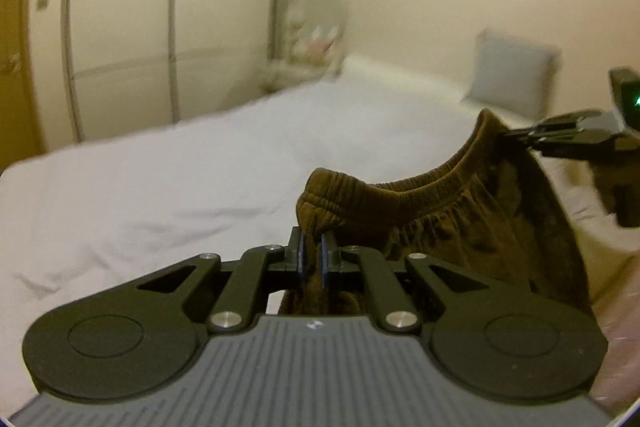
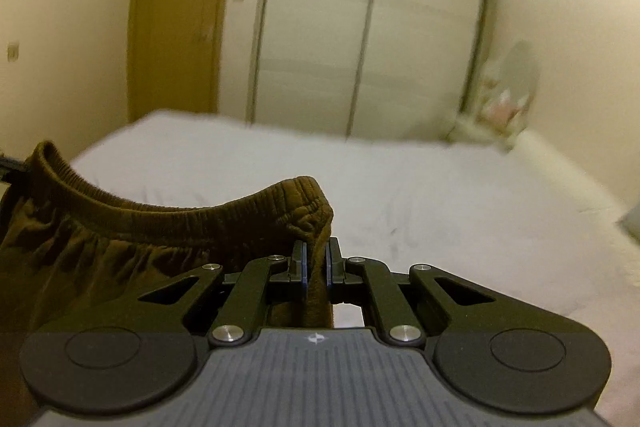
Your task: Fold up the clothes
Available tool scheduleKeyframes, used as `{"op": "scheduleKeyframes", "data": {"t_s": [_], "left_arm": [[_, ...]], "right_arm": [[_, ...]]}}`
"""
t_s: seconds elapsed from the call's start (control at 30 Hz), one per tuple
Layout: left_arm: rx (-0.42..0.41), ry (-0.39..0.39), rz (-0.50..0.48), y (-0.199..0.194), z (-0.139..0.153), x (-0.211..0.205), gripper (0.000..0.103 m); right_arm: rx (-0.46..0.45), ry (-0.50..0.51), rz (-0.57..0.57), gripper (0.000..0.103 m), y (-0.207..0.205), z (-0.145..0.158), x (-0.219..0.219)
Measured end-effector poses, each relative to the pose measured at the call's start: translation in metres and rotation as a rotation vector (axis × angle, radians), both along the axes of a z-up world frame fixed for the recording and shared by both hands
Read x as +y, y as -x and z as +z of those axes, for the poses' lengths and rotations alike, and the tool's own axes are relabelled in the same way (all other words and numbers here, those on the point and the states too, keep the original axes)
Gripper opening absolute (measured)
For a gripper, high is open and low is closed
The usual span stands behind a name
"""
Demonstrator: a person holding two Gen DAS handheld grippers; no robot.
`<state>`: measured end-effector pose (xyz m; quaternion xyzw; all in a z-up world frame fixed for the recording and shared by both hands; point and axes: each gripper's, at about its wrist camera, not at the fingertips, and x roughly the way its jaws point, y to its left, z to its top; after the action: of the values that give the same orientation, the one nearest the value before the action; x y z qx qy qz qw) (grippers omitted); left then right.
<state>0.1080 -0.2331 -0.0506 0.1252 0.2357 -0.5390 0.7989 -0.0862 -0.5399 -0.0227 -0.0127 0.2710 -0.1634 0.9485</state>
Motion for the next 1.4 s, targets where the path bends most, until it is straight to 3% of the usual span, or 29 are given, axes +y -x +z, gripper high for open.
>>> {"op": "scheduleKeyframes", "data": {"t_s": [0.1,0.2,0.3,0.33,0.4,0.67,0.9,1.07,1.3,1.37,1.4], "left_arm": [[0.059,-0.139,0.104,-0.063,-0.078,-0.067,0.006],[0.118,-0.278,0.209,-0.127,-0.156,-0.133,0.007],[0.144,-0.334,0.290,-0.153,-0.186,-0.151,0.007],[0.165,-0.334,0.311,-0.157,-0.189,-0.151,0.007],[0.200,-0.340,0.300,-0.145,-0.190,-0.146,0.007],[0.331,-0.374,0.175,-0.065,-0.188,-0.124,0.015],[0.370,-0.382,-0.073,0.022,-0.200,-0.131,0.015],[0.344,-0.430,-0.208,0.076,-0.197,-0.136,0.019],[0.372,-0.509,-0.195,0.106,-0.211,-0.154,0.019],[0.375,-0.535,-0.173,0.110,-0.214,-0.160,0.019],[0.377,-0.540,-0.164,0.111,-0.213,-0.163,0.019]], "right_arm": [[0.094,-0.082,0.038,0.009,-0.087,-0.074,-0.065],[0.221,-0.155,0.054,0.022,-0.162,-0.150,-0.120],[0.284,-0.194,0.028,0.022,-0.190,-0.192,-0.140],[0.285,-0.220,0.012,0.030,-0.183,-0.197,-0.141],[0.288,-0.273,-0.020,0.038,-0.169,-0.205,-0.144],[0.433,-0.482,-0.218,0.038,-0.042,-0.232,-0.120],[0.493,-0.615,-0.361,0.041,0.071,-0.252,-0.087],[0.498,-0.646,-0.335,0.043,0.099,-0.265,-0.064],[0.475,-0.739,-0.259,0.043,0.078,-0.298,-0.085],[0.480,-0.801,-0.243,0.012,0.077,-0.307,-0.096],[0.489,-0.822,-0.233,0.002,0.077,-0.306,-0.101]]}}
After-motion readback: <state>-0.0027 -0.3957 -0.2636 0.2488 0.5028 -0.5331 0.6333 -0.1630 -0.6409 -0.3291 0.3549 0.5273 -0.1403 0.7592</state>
